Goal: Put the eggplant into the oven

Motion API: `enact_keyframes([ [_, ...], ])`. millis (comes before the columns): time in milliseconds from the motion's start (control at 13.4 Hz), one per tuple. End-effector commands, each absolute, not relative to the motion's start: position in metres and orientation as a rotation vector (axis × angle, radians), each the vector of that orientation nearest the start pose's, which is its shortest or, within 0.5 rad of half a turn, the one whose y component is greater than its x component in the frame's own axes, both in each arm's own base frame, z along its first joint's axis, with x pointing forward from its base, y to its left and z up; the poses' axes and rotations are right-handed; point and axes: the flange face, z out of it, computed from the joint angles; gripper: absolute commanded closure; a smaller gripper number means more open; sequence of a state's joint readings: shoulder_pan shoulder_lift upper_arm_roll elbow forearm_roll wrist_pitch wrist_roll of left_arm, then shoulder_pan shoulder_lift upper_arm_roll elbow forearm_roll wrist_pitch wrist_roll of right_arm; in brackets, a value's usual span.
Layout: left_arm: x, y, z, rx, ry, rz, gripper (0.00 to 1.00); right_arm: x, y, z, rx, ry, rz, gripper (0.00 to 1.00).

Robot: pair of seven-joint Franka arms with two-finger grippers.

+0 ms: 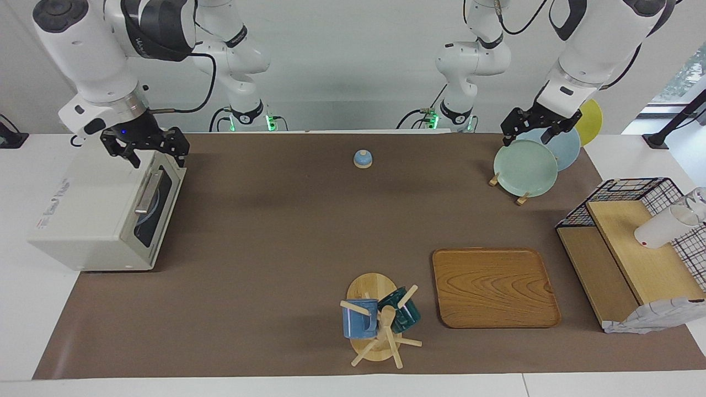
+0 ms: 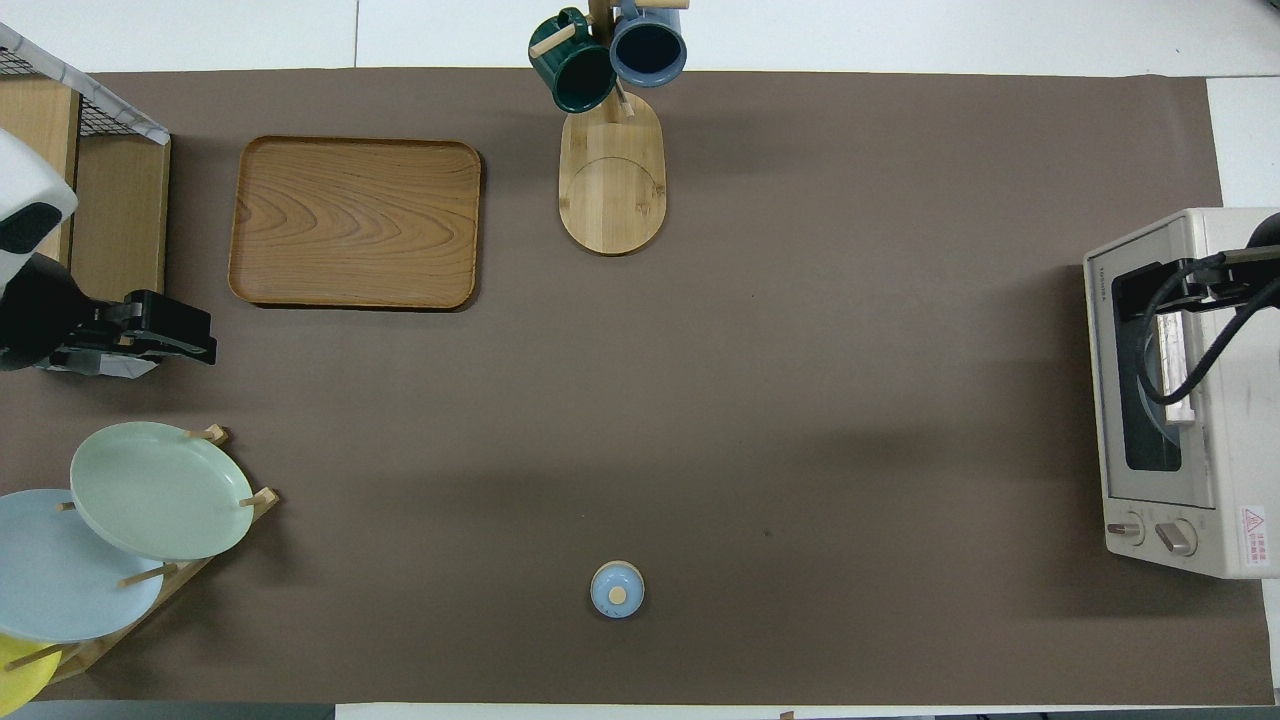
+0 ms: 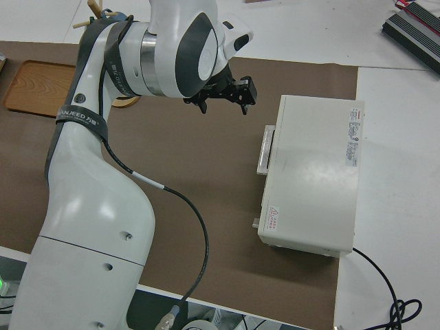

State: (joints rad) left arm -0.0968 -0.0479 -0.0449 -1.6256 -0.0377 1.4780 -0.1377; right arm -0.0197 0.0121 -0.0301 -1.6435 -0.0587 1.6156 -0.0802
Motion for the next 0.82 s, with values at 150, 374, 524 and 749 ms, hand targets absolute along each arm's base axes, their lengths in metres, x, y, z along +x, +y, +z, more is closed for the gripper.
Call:
enact_keyframes([
  [150,0.5200,-0.0756,0.6223,-3.138,0.003,0.146,0.00,0.5564,-0.0378,0.5872,-3.174,-0.021,0.062,0.00],
  [374,0.5200,-0.0756,0.6223,-3.138,0.003,0.146,0.00,0.5560,-0.0348,0.5879,-3.161,-0.024,0.068,0.00],
  [524,0.5200,-0.0756,0.6223,-3.138,0.003,0.146,0.00,0.5561,-0.0336,0.5873,-3.158,-0.029,0.067,0.00],
  [749,0.5200,-0.0756,0.6223,-3.138,0.003,0.146,0.00,0.5563,-0.0295,0.5873,-3.159,-0.051,0.067,0.00],
])
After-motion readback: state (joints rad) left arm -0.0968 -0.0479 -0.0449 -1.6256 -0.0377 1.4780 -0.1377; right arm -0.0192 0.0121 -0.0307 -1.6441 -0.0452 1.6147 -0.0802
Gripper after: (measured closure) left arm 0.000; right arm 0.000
